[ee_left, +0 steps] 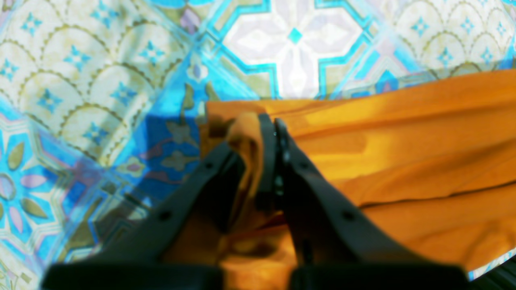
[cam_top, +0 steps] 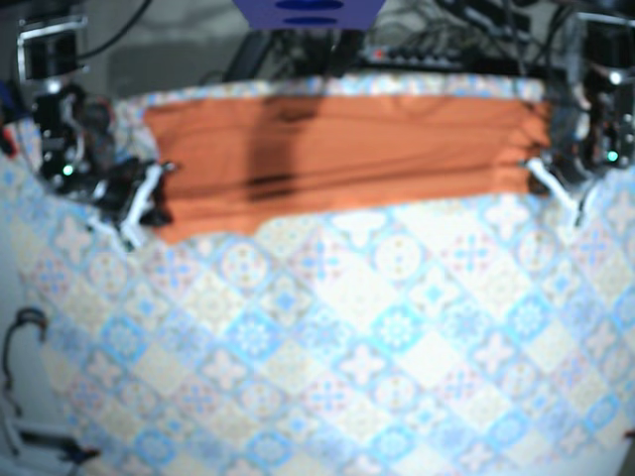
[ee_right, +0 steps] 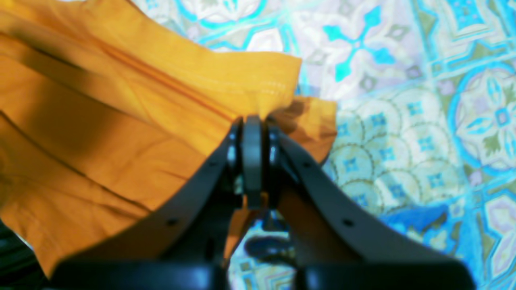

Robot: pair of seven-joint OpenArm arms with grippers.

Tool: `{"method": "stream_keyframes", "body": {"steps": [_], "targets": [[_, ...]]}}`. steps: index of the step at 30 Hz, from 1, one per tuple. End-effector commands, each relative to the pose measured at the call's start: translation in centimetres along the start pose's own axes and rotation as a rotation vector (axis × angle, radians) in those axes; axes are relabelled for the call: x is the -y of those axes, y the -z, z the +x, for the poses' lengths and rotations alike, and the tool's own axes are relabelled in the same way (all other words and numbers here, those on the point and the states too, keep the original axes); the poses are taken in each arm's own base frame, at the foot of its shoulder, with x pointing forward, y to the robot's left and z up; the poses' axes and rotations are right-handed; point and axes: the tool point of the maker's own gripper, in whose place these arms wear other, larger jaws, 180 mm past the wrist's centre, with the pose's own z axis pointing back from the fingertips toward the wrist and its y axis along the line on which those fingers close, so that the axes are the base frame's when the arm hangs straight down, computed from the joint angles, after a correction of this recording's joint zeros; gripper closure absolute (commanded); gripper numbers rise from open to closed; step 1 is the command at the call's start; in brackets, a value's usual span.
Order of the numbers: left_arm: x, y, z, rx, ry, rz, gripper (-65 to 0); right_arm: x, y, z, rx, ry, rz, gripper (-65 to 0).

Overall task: Fold the T-shirt properly
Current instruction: 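Pull both held edges toward the robot, folding the shirt over itself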

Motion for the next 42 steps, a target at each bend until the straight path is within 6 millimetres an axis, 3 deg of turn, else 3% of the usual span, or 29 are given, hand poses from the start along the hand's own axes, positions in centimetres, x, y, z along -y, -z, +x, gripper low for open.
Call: {"method": "stream_keyframes", "body": {"steps": [1, 10, 42], "targets": [[-1.1, -0.8, 1.4, 0.038, 0.022, 0.028, 0.0, 1.1, -0.8, 1.2, 0.032, -0.020, -0.027, 0.0], [-2.4, -1.2, 0.4, 0.000, 0.080, 0.081, 0.0, -0.2, -1.1, -0.4, -0.009, -0.022, -0.007, 0.0], [-2.7, -1.2, 0.6, 0.014, 0.108, 0.100, 0.0, -2.5, -2.8, -3.6, -0.111, 0.015, -0.057, 0.0]]}}
